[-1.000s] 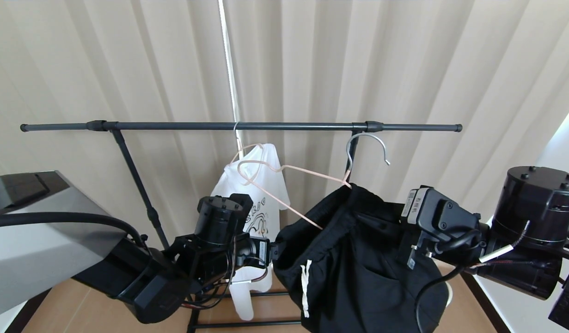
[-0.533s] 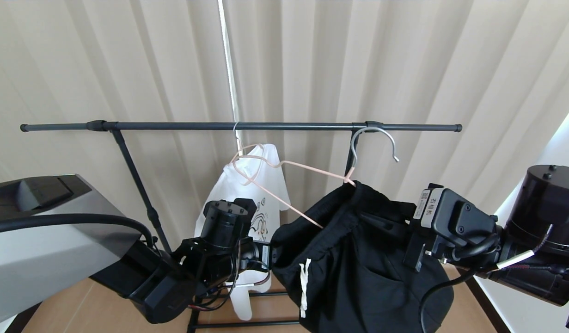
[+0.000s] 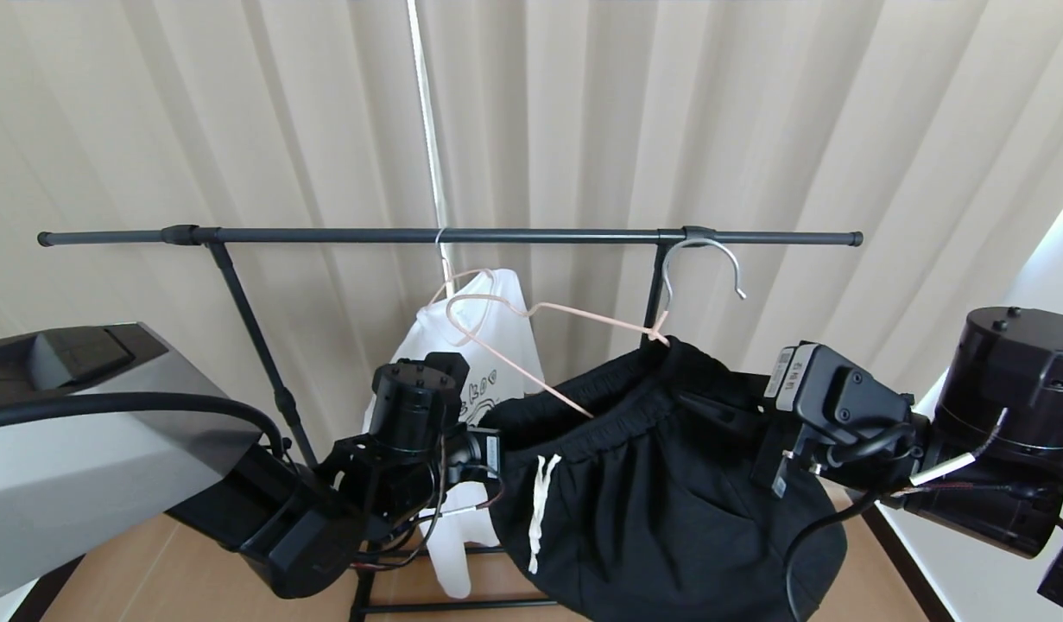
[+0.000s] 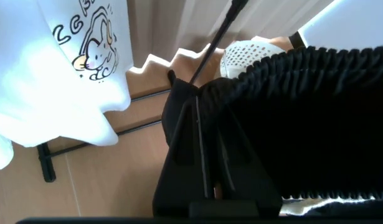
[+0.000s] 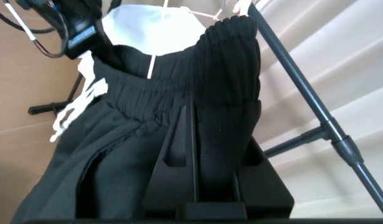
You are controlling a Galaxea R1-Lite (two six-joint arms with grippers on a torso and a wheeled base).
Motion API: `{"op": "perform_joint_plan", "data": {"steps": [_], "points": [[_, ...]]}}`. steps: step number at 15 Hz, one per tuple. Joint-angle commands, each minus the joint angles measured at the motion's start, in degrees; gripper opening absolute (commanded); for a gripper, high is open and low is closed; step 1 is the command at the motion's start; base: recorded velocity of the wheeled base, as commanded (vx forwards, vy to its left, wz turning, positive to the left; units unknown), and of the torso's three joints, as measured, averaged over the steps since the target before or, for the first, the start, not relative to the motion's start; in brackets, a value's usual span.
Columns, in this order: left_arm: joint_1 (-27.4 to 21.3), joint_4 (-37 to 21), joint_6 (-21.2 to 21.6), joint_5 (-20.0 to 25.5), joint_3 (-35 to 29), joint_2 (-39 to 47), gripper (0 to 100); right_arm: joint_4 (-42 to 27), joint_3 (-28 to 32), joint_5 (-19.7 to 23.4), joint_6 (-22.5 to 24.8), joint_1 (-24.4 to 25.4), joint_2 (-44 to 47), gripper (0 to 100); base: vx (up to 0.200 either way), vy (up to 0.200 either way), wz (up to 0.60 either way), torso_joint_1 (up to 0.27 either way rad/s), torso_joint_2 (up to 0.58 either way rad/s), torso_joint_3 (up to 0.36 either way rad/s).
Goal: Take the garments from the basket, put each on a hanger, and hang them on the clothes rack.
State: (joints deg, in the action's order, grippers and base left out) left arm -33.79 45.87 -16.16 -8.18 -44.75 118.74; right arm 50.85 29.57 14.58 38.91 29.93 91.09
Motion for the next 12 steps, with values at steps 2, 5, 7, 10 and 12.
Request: {"op": "perform_joint_plan", "data": {"steps": [2,5,7,10,12], "points": [[1.1,0.18,-0.01,-0.08,-0.69,-0.08,0,-0.05,0.04,0.8,0.11,-0.66,3.48,0,0.0,0.0,0.0,0.0,0.0,0.0],[2.24,0.18,-0.1,-0.78,-1.74,0.0,0,-0.05,-0.13,0.8,0.29,-1.01,5.06,0,0.0,0.0,0.0,0.0,0.0,0.0],[3.29,0.18,-0.1,-0.87,-2.27,0.0,0,-0.13,-0.22,0.8,0.46,-1.01,5.59,0,0.0,0.0,0.0,0.0,0.0,0.0],[4.7,0.09,-0.18,-0.87,-3.15,0.27,0,-0.13,-0.92,0.8,2.57,-1.98,6.21,0,0.0,0.0,0.0,0.0,0.0,0.0],[5.4,0.09,-0.18,-0.87,-3.68,0.36,0,-0.13,-1.19,0.8,2.84,-2.42,6.12,0,0.0,0.0,0.0,0.0,0.0,0.0]]}}
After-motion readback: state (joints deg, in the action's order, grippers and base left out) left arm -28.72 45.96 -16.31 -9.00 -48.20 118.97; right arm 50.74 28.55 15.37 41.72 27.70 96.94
